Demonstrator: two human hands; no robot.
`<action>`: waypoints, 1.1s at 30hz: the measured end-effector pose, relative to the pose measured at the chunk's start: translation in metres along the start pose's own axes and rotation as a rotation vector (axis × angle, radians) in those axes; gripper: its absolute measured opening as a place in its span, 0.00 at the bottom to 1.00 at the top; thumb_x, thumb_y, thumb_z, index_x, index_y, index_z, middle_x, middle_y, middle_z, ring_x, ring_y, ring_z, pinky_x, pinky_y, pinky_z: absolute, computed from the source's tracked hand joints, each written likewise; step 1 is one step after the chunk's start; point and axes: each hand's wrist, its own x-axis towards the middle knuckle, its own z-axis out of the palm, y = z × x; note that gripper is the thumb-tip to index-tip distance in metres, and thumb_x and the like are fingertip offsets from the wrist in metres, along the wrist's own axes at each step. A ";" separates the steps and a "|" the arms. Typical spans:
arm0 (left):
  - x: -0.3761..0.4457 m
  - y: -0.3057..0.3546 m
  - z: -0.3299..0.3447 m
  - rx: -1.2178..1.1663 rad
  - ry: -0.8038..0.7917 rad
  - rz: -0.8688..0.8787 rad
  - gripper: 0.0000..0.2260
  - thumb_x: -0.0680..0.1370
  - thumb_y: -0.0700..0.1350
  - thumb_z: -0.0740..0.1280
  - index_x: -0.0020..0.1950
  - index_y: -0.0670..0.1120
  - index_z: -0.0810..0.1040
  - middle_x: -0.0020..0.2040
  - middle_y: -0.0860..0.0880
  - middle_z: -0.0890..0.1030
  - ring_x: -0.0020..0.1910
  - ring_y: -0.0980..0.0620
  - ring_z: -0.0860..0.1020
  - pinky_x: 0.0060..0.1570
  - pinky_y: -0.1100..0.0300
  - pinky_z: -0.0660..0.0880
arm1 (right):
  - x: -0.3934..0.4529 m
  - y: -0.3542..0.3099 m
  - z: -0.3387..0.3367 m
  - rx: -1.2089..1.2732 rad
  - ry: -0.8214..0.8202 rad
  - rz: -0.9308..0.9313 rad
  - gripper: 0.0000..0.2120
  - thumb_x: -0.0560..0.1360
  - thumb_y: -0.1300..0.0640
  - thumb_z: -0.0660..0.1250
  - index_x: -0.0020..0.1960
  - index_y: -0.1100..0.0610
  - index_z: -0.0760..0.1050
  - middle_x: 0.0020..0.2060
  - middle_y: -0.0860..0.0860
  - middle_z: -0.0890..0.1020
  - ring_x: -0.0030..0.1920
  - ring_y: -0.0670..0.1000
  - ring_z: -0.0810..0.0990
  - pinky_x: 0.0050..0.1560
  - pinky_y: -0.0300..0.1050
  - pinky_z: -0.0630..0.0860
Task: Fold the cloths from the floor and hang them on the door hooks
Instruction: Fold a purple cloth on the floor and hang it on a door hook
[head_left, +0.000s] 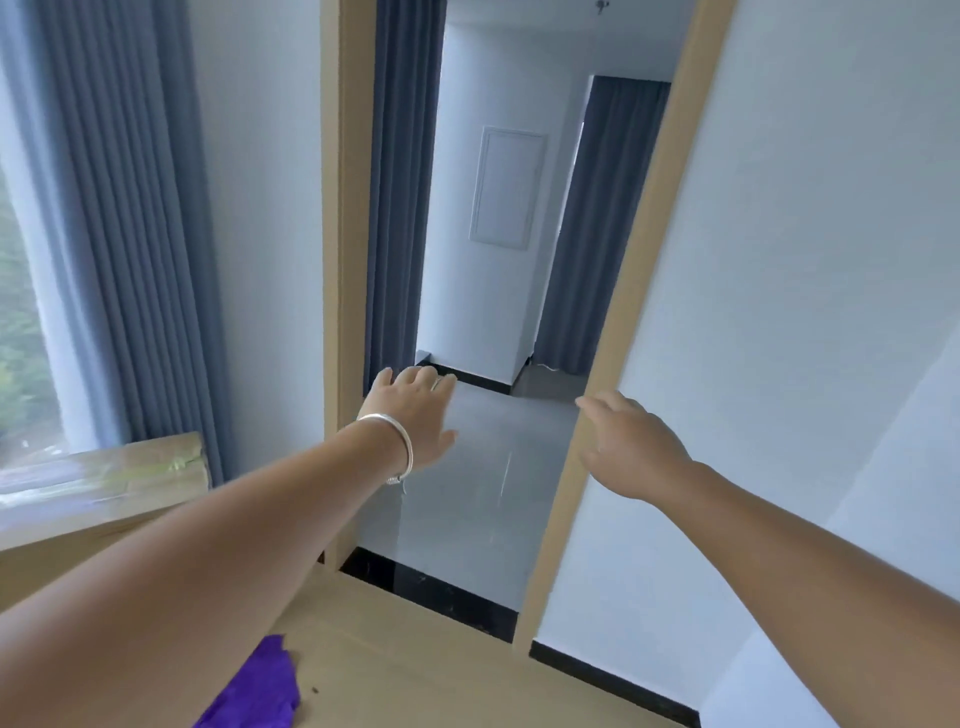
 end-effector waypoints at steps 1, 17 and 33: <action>-0.004 -0.022 0.009 -0.005 0.000 -0.035 0.28 0.77 0.60 0.59 0.74 0.50 0.60 0.71 0.49 0.67 0.71 0.47 0.64 0.70 0.47 0.60 | 0.017 -0.017 0.010 0.008 -0.014 -0.035 0.27 0.77 0.53 0.59 0.74 0.53 0.59 0.71 0.50 0.64 0.69 0.52 0.64 0.59 0.47 0.69; -0.142 -0.259 0.166 0.094 -0.341 -0.683 0.30 0.77 0.61 0.59 0.75 0.50 0.59 0.71 0.47 0.66 0.71 0.45 0.64 0.70 0.46 0.59 | 0.187 -0.298 0.203 0.080 -0.313 -0.686 0.30 0.79 0.50 0.59 0.77 0.53 0.53 0.74 0.50 0.60 0.73 0.53 0.59 0.69 0.51 0.62; -0.225 -0.234 0.503 -0.229 -0.879 -1.111 0.26 0.77 0.58 0.59 0.72 0.49 0.62 0.69 0.48 0.68 0.68 0.46 0.68 0.67 0.52 0.63 | 0.242 -0.426 0.561 -0.061 -0.668 -1.211 0.29 0.75 0.51 0.63 0.73 0.55 0.60 0.68 0.51 0.67 0.69 0.52 0.65 0.65 0.47 0.64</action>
